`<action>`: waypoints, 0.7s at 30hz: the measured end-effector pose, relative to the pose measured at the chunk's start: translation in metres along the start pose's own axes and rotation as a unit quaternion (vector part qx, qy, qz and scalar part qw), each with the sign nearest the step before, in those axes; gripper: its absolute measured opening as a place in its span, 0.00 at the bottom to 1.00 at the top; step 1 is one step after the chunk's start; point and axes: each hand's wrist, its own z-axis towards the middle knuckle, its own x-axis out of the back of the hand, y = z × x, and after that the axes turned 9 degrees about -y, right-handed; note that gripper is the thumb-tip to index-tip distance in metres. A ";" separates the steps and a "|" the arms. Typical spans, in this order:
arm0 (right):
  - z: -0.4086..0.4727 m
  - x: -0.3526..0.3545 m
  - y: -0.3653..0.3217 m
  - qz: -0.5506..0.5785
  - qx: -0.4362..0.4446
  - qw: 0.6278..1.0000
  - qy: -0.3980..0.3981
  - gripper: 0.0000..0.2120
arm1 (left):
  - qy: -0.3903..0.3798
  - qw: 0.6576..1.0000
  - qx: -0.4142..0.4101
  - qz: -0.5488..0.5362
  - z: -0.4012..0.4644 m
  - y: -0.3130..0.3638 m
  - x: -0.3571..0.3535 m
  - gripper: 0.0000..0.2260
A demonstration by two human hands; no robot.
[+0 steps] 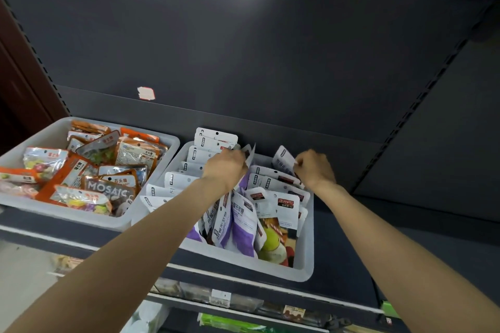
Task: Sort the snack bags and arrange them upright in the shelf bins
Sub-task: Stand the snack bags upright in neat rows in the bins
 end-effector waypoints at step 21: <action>-0.007 -0.007 0.018 0.143 0.029 0.988 -0.057 0.13 | 0.092 0.905 -0.005 -0.416 0.022 0.006 0.011 0.16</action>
